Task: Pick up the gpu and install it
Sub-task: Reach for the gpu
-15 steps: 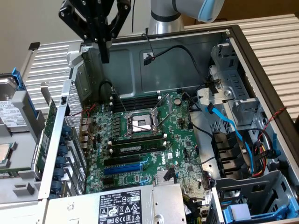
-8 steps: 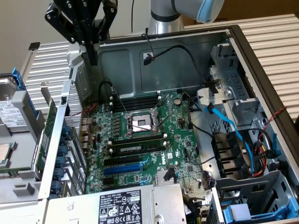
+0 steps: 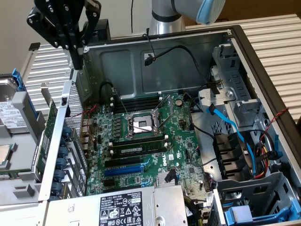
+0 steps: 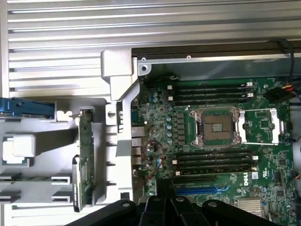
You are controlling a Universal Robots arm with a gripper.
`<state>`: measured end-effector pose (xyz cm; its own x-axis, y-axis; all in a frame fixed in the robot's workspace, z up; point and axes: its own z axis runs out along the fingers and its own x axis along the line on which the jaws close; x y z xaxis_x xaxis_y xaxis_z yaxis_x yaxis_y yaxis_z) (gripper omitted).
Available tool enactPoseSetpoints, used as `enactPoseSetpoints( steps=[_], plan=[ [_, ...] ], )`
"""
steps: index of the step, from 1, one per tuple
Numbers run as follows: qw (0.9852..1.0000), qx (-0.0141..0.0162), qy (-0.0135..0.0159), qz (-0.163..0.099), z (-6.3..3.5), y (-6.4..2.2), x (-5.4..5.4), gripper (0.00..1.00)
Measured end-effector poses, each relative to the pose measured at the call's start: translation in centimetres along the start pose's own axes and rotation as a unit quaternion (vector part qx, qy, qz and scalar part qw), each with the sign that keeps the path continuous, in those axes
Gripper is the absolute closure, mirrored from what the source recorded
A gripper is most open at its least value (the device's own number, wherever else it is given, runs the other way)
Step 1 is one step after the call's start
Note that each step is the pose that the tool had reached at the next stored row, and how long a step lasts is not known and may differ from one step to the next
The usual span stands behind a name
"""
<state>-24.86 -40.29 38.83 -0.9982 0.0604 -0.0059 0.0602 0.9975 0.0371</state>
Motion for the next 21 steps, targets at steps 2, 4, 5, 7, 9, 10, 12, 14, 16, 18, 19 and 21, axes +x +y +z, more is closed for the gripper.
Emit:
enactPoseSetpoints(
  steps=[2, 4, 5, 7, 9, 10, 12, 14, 16, 18, 19, 21],
  plan=[
    [1.0, 0.0, 0.0, 0.0, -0.01, -0.19, 0.9, 0.89],
    [1.0, 0.0, 0.0, 0.0, -0.02, -0.4, 1.8, 0.89],
    [1.0, -0.0001, 0.0, 0.0, -0.03, -0.54, 2.2, 0.89],
    [1.0, -0.0007, 0.0, 0.0, -0.05, -0.85, 3.1, 0.89],
    [1.0, -0.0029, 0.0002, 0.0, -0.06, -1.09, 4.0, 0.89],
    [1.0, -0.0065, 0.0004, 0.0, -0.07, -1.16, 4.3, 0.89],
    [0.9999, -0.0151, 0.0009, 0.0, -0.08, -1.26, 4.8, 0.89],
    [0.9998, -0.0207, 0.0012, 0.0, -0.08, -1.38, 5.5, 0.89],
    [0.9998, -0.021, 0.0012, 0.0, -0.1, -1.61, 6.4, 0.89],
    [0.9998, -0.0212, 0.0012, 0.0, -0.11, -1.84, 7.3, 0.89],
    [0.9998, -0.0213, 0.0012, 0.0, -0.12, -1.98, 7.8, 0.89],
    [0.9998, -0.0213, 0.0012, 0.0, -0.14, -2.39, 8.5, 0.89]
  ],
)
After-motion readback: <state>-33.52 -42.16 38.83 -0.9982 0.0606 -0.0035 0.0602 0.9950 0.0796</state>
